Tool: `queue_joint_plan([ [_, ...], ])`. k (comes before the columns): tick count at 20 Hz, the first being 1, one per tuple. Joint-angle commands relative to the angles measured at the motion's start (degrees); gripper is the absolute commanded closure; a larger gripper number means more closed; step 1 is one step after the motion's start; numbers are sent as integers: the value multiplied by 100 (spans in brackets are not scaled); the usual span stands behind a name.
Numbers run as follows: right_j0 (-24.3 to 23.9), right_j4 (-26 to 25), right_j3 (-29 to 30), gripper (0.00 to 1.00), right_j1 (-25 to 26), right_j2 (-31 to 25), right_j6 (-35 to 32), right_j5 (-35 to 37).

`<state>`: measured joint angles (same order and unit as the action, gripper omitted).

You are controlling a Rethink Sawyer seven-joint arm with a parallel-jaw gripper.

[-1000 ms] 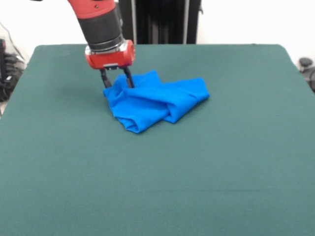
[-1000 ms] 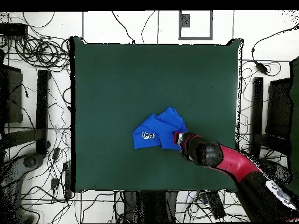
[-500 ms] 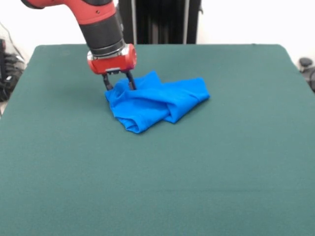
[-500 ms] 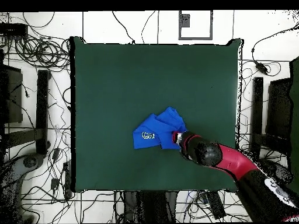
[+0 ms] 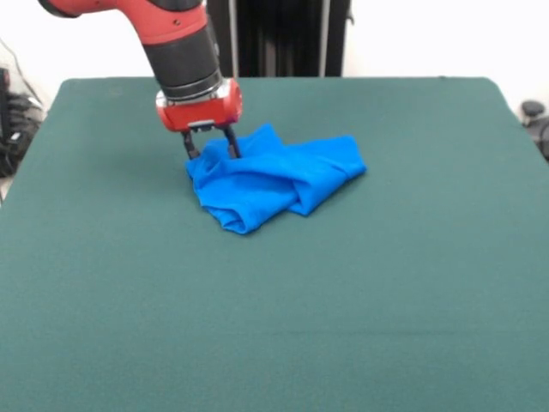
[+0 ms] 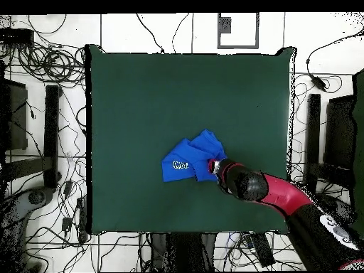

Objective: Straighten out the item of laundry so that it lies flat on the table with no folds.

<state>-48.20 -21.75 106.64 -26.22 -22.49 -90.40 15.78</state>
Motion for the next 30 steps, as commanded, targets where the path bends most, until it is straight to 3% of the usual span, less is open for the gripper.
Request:
queue_joint_plan([
  [1,560,10,-208,0,-437,-358,-225,509],
  [13,785,243,20,0,-1043,-287,-361,874],
  [24,803,190,63,0,-969,-224,-425,695],
  [30,1050,88,-127,0,-638,-61,-606,344],
])
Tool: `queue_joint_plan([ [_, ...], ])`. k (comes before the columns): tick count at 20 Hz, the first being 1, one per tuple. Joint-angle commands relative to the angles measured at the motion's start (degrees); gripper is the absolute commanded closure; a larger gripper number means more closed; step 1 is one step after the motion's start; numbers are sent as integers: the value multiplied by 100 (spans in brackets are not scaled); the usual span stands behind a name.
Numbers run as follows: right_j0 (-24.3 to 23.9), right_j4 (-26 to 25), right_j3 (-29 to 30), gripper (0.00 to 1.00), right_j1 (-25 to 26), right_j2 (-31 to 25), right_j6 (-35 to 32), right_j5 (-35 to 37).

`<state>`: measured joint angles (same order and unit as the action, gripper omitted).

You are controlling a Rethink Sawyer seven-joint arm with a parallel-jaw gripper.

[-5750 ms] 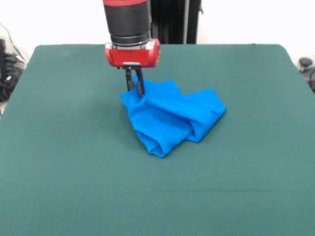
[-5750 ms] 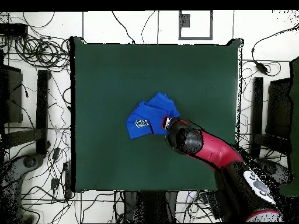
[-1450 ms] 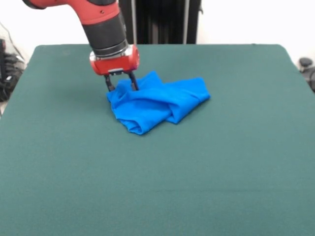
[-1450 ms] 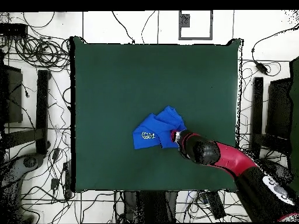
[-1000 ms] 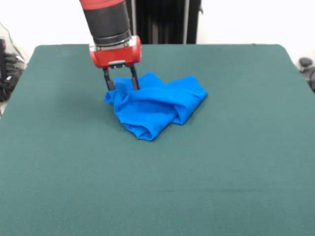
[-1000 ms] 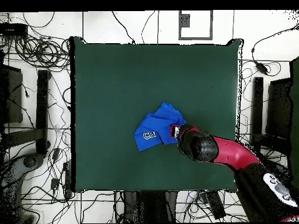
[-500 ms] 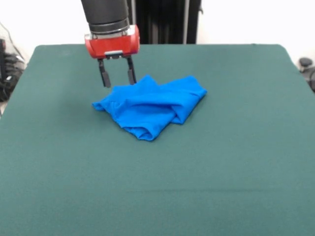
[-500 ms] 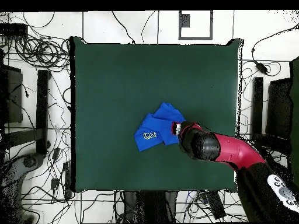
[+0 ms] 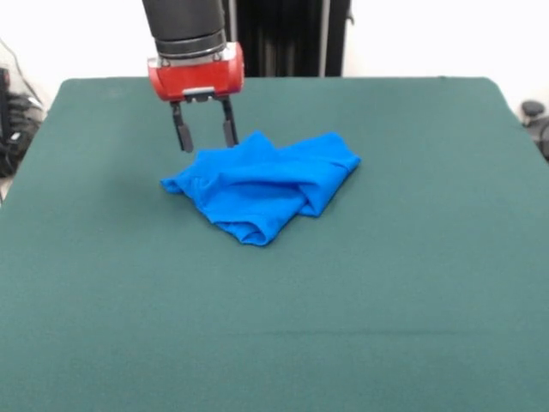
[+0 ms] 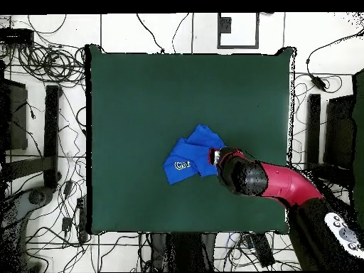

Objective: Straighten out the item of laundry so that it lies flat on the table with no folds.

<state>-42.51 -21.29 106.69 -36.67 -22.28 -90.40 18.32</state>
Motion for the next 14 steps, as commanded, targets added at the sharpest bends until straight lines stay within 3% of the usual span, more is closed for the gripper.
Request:
queue_joint_plan([
  [1,519,31,-163,0,490,-56,-637,10],
  [14,1064,127,-574,0,952,231,-880,-276],
])
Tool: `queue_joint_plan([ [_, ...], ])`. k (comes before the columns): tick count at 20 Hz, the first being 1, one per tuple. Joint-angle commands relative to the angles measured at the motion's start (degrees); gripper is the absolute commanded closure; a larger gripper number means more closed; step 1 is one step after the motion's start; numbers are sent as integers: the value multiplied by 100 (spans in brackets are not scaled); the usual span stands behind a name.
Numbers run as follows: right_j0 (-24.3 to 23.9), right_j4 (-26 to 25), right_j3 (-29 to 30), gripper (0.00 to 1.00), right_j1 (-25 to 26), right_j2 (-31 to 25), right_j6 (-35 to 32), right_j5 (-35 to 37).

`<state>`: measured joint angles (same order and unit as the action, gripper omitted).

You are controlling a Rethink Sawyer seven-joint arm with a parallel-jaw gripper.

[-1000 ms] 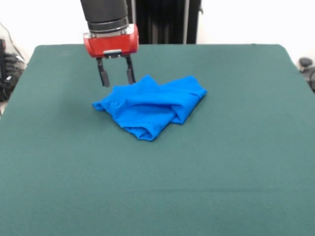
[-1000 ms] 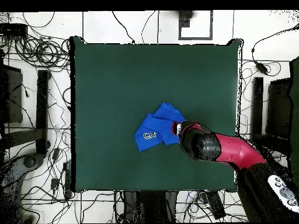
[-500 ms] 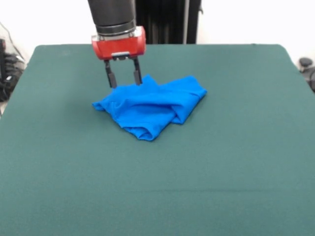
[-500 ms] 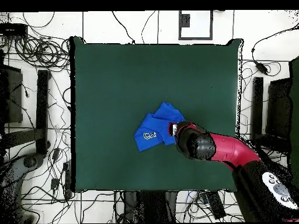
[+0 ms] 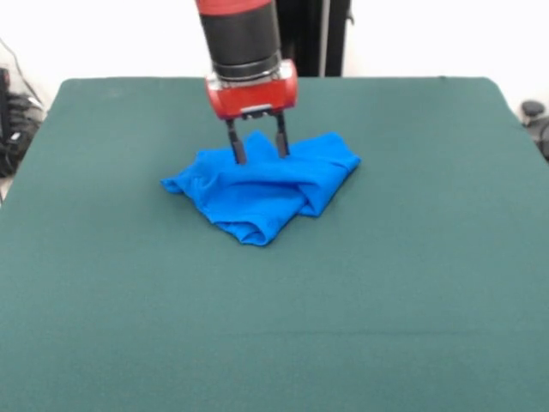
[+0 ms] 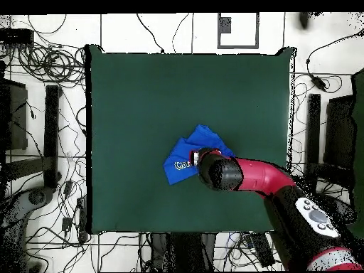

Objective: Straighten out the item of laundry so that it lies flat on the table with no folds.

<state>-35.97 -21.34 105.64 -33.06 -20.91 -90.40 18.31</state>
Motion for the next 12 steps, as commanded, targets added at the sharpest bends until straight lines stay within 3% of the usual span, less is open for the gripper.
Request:
queue_joint_plan([
  [1,428,133,-516,0,660,98,-876,-297],
  [12,507,3,-822,0,1255,169,-820,-678],
])
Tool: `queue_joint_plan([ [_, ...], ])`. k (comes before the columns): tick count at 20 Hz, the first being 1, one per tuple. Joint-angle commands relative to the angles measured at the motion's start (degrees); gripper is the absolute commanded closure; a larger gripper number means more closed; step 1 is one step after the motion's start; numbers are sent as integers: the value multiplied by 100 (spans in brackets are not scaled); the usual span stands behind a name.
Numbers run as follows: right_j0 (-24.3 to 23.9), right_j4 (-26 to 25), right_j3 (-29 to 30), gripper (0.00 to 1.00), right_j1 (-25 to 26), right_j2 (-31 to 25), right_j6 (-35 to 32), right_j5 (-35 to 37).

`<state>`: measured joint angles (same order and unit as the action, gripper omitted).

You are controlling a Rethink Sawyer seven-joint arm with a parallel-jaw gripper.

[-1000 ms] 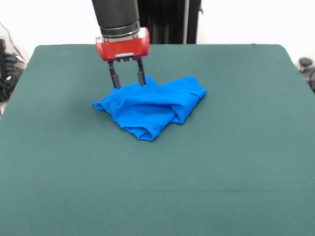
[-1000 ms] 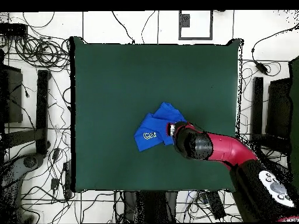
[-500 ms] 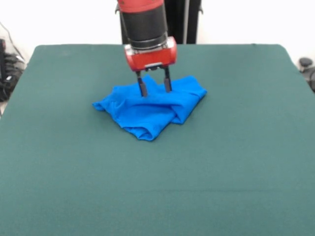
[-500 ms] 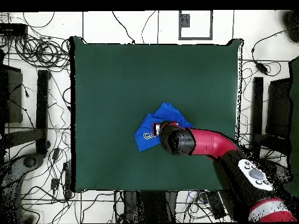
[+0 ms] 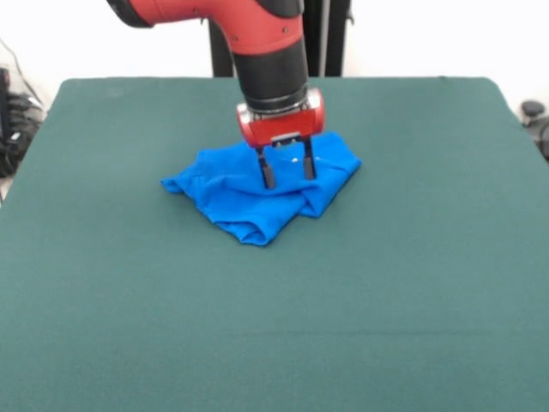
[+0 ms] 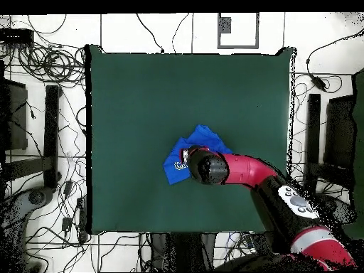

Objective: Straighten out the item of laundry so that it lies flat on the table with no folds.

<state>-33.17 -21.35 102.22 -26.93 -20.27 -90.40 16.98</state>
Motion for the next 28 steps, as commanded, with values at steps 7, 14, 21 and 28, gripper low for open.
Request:
queue_joint_plan([
  [7,169,27,-413,0,624,84,-777,-587],
  [14,98,-113,-427,100,613,-11,-664,-805],
  [21,62,-130,-430,100,646,-59,-615,-884],
  [28,310,-73,-535,100,529,140,-625,-543],
])
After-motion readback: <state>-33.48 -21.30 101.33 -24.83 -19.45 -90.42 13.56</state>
